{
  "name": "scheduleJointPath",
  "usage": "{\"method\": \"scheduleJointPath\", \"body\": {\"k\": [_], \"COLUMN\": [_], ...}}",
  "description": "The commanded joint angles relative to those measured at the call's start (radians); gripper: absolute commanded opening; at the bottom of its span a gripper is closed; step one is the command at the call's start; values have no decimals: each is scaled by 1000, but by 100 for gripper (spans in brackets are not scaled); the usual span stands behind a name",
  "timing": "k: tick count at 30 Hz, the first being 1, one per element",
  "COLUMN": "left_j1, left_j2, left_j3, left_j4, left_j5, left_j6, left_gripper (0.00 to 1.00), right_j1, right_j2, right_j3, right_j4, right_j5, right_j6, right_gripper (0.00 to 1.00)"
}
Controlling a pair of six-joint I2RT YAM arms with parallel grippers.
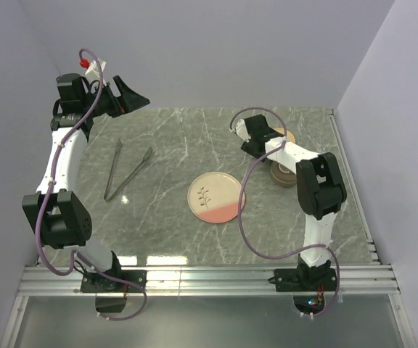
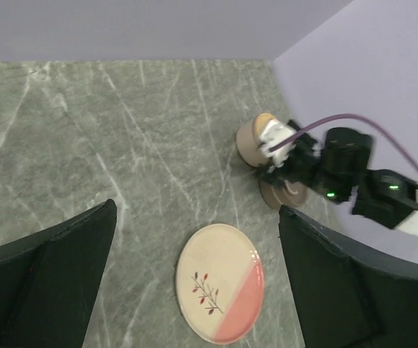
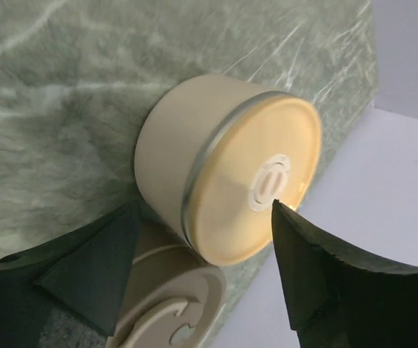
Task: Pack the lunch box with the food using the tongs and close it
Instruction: Move the lunch box
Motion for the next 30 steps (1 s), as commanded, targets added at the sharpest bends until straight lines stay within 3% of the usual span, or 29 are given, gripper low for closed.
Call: {"method": "scheduleJointPath", "body": {"k": [1,9,14,20,27,30], "left_j1": [0,-3,-3,3,3,2], "left_j2": [13,-27,-64,-159,-309,-380], "left_j3": [61,59,39,-106,-315,-404], "left_j4": [-81,-205,-265,-231,-222,-222], "left_j5": [-47,-305,-354,-369,-414,-431], "left_j6": [95,217,261,327,465,540], "left_gripper": [99,99,99,99,99,99], "right_j1": [-6,-17,-86,-195,-269,-293], "right_j2": [-136,-386,-555,-820,-983,-1066], "right_j3": [114,151,87,-141,-429,-525], "right_j4": [-91,-245,-295,-227,-165,-116], "right_j5": [-79,-238,-405,-599,-734,-721], "right_j6": [123,308,479,657,807,882], "right_gripper": [82,100,100,100,100,100]}}
